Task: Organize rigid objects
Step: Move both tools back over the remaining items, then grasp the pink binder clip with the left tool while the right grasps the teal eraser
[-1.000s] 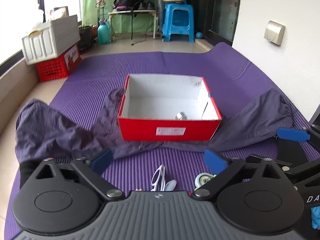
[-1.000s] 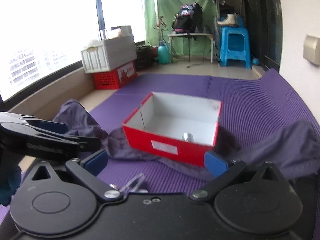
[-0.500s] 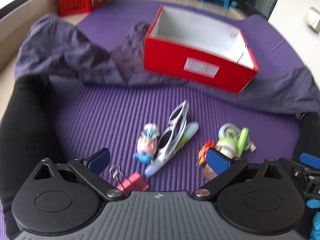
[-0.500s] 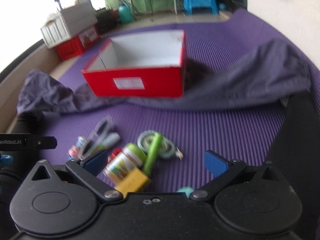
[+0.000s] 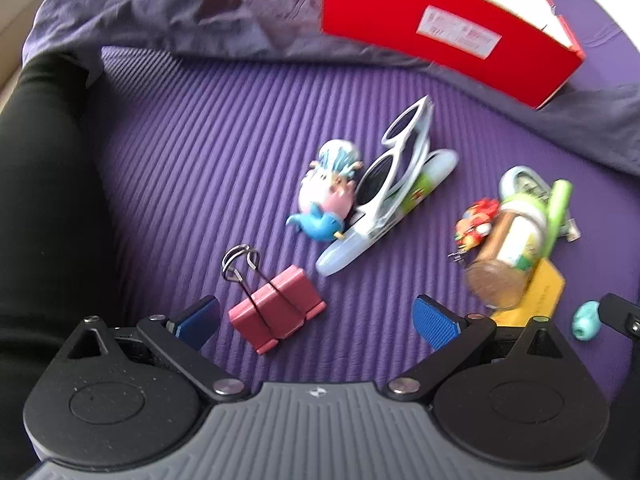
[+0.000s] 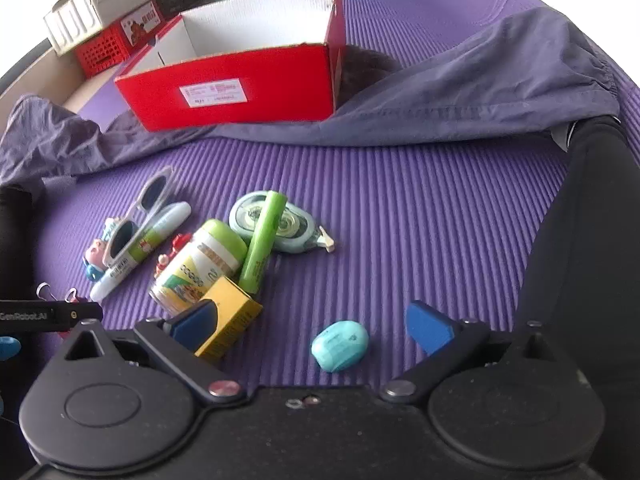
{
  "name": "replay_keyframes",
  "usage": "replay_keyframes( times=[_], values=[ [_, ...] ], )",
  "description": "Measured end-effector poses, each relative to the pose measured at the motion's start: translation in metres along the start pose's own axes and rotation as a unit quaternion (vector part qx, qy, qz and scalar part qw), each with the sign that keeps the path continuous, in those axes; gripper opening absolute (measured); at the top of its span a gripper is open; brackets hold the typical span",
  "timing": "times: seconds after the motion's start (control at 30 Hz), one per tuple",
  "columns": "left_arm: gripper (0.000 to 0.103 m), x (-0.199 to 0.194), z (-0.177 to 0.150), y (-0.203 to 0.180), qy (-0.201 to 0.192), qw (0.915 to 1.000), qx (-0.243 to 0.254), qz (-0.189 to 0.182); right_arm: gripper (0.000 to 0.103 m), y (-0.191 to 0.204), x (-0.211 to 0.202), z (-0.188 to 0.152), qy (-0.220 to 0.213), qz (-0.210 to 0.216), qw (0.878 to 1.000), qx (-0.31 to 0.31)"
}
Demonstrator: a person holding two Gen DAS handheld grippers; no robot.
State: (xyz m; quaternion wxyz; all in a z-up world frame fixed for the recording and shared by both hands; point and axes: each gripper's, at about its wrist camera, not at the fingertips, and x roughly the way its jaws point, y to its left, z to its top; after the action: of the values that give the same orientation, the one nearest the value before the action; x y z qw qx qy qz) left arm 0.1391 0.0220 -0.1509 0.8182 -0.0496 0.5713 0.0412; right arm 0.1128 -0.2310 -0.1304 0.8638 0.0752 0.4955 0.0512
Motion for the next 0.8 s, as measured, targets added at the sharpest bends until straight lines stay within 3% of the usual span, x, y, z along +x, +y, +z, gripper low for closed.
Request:
replay_keyframes(
  times=[0.27, 0.43, 0.57, 0.67, 0.8],
  values=[
    [0.103, 0.023, 0.000, 0.007, 0.027, 0.9990, -0.027, 0.025, 0.094, 0.002, 0.019, -0.003, 0.044, -0.011, 0.999, -0.010],
    [0.102, 0.027, 0.002, 0.011, 0.032, 0.9984, -0.037, 0.026, 0.083, -0.006, 0.036, -0.004, 0.086, -0.015, 0.996, 0.018],
    [0.097, 0.028, 0.002, 0.012, 0.033, 0.9982, -0.043, 0.026, 0.077, -0.010, 0.046, -0.005, 0.107, -0.012, 0.993, 0.038],
    [0.090, 0.027, 0.003, 0.014, 0.026, 0.9982, -0.047, 0.027, 0.075, -0.008, 0.047, -0.004, 0.104, -0.018, 0.994, 0.033],
    [0.082, 0.024, 0.002, 0.013, 0.019, 0.9984, -0.042, 0.033, 0.064, -0.006, 0.046, -0.004, 0.099, -0.029, 0.994, 0.023]
  ],
)
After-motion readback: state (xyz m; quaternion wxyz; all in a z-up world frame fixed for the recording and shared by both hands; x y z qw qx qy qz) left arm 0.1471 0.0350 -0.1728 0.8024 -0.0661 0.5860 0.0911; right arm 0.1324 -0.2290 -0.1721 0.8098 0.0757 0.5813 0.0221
